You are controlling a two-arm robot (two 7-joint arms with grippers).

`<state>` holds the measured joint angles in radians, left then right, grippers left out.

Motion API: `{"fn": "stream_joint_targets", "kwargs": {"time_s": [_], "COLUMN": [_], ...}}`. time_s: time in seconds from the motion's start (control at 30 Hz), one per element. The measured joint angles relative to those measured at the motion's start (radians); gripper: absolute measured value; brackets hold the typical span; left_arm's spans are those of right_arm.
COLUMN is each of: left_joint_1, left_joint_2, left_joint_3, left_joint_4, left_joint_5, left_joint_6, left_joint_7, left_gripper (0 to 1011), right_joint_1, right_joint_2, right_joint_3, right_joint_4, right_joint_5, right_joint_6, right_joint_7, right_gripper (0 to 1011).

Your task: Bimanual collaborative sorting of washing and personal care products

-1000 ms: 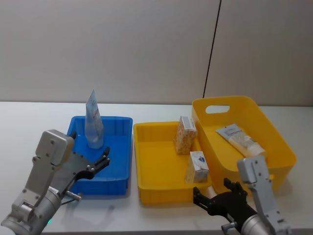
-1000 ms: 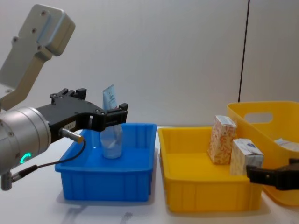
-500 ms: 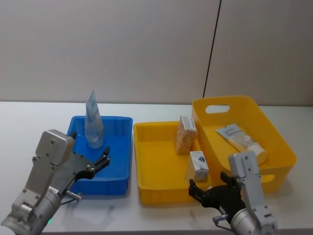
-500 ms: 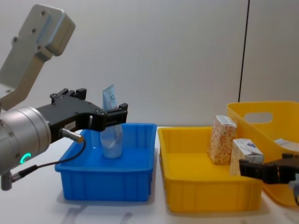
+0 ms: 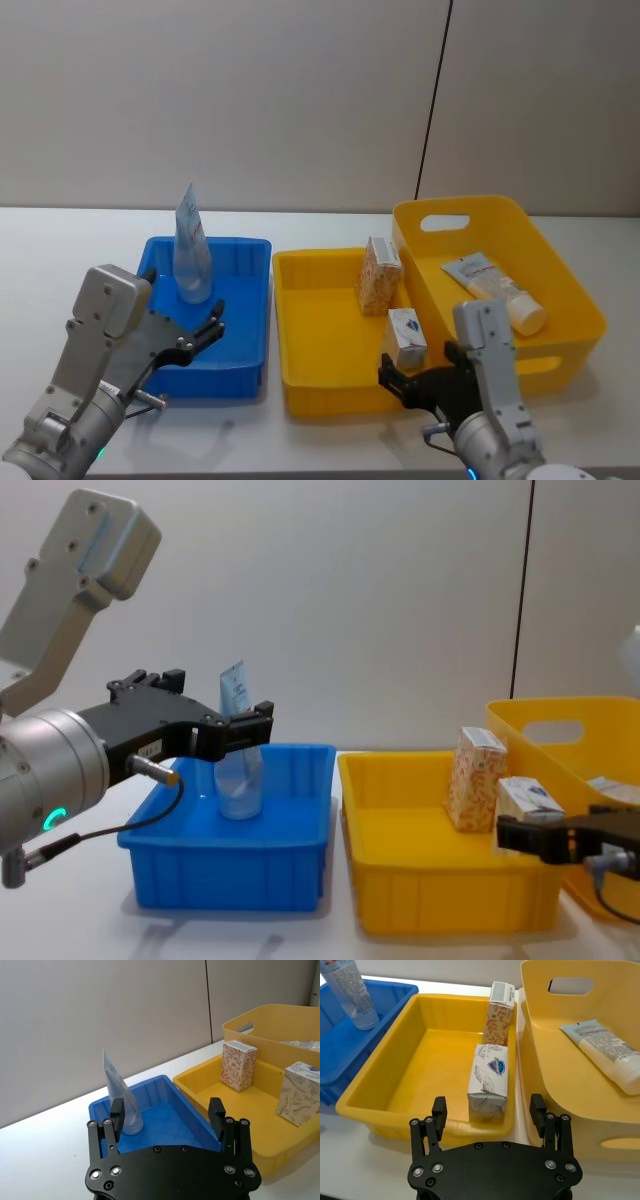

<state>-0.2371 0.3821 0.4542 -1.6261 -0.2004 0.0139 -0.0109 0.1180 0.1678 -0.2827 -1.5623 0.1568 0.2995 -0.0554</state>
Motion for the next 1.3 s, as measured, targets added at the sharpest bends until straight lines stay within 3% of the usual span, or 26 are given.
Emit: {"fn": "stream_joint_targets", "kwargs": {"time_s": [0.53, 0.93, 1.2, 1.3], "left_joint_1": [0.0, 0.0, 0.0, 0.0], "left_joint_2": [0.0, 0.0, 0.0, 0.0], "left_joint_3": [0.0, 0.0, 0.0, 0.0], "left_joint_4": [0.0, 0.0, 0.0, 0.0], "left_joint_5": [0.0, 0.0, 0.0, 0.0], "left_joint_6": [0.0, 0.0, 0.0, 0.0], "left_joint_7": [0.0, 0.0, 0.0, 0.0], "left_gripper": [1001, 1001, 1001, 1001], "right_joint_1": [0.067, 0.088, 0.094, 0.096], "right_joint_2": [-0.054, -0.071, -0.077, -0.078], "right_joint_3": [-0.013, -0.016, -0.017, -0.018], "right_joint_4": [0.101, 0.132, 0.143, 0.146], "right_joint_5": [-0.019, -0.029, -0.033, -0.034], "right_joint_6": [-0.014, -0.021, -0.023, -0.023], "right_joint_7": [-0.002, -0.004, -0.006, -0.006], "right_gripper": [1004, 1004, 842, 730]}}
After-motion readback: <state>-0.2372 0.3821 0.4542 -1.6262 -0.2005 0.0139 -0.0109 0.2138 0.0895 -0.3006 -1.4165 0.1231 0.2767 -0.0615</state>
